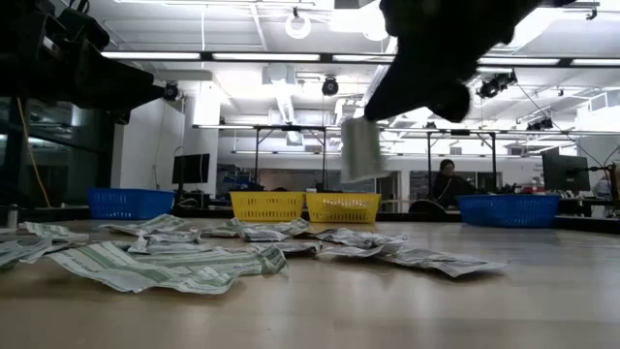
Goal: Pick & Place First Aid Supplies
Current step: Put the green bandage pack into the right yellow bin
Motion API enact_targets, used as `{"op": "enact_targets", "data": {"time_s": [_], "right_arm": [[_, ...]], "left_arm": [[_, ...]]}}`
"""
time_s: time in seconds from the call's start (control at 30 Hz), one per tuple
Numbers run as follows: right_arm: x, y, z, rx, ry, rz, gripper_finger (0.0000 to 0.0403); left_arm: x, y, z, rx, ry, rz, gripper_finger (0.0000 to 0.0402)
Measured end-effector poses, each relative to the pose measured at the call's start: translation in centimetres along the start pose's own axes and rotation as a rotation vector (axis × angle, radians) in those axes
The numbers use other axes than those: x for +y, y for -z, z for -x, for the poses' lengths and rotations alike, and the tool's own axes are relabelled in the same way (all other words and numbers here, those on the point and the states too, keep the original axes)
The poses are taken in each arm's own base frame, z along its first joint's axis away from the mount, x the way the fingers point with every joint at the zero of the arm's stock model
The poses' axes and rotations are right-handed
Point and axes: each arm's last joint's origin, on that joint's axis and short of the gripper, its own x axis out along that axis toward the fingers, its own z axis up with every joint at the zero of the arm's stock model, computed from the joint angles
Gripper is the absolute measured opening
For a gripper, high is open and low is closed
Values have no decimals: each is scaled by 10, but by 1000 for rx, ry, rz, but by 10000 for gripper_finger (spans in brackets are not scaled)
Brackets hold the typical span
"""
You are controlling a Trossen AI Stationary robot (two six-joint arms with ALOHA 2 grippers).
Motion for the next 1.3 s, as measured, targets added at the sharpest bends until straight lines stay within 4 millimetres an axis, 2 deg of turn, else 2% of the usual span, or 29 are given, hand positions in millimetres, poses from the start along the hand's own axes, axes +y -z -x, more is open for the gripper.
{"op": "enact_targets", "data": {"time_s": [0.3, 0.43, 0.7, 0.9, 1.1, 1.3], "right_arm": [[-48, -35, -15, -141, 301, 133, 0], [-69, -51, -19, -174, 379, 187, 0], [-127, -90, -23, -265, 573, 206, 0], [-173, -107, -21, -382, 643, 57, 0], [-209, -101, -19, -501, 642, -151, 0], [-231, -97, -23, -576, 627, -312, 0]], "left_arm": [[0, 0, 0, 0, 0, 0, 172], [0, 0, 0, 0, 0, 0, 172], [0, 0, 0, 0, 0, 0, 172], [0, 0, 0, 0, 0, 0, 172], [0, 0, 0, 0, 0, 0, 172], [0, 0, 0, 0, 0, 0, 172]]}}
